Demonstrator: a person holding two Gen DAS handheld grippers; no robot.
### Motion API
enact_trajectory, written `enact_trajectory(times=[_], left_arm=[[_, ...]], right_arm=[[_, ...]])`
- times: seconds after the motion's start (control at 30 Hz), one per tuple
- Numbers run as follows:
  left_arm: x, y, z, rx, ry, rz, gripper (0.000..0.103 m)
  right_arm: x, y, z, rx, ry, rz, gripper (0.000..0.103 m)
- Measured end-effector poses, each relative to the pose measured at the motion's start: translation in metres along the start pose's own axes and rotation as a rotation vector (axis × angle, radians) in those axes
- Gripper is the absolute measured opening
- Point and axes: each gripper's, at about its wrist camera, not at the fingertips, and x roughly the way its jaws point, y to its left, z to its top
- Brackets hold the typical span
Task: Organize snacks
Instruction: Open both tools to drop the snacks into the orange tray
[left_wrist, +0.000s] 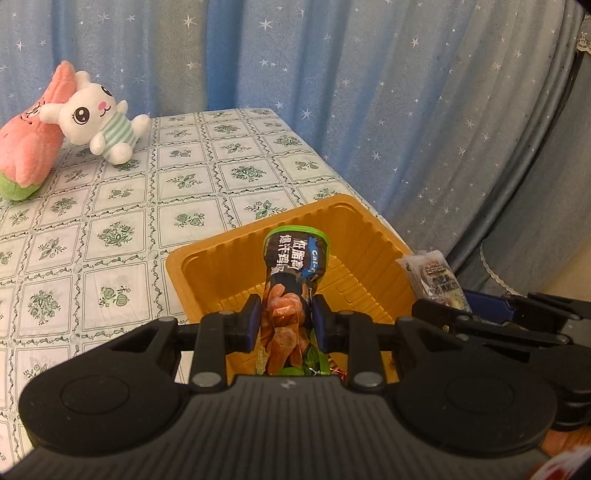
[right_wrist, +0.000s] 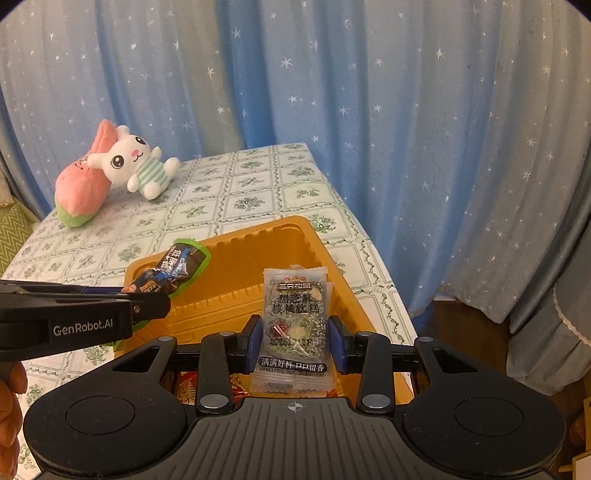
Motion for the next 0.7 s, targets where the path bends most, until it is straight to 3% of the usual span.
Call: enact_trajectory(times=[0.2, 0.3, 0.7], left_arm=[[0.010, 0.003, -0.001, 0.004, 0.014, -0.010, 0.026], [0.008, 0.008, -0.002, 0.006, 0.002, -0.006, 0.036], [-0.006, 0.019, -0.007, 0.029, -0.012, 0.029, 0.036]], right_arm=[[0.006, 0.000, 0.001, 0.004, 0.005, 0.000, 0.038], [0.006, 0.000, 0.001, 0.003, 0.007, 0.000, 0.038], [0.012, 0.006, 0.003, 0.009, 0.019, 0.029, 0.038]])
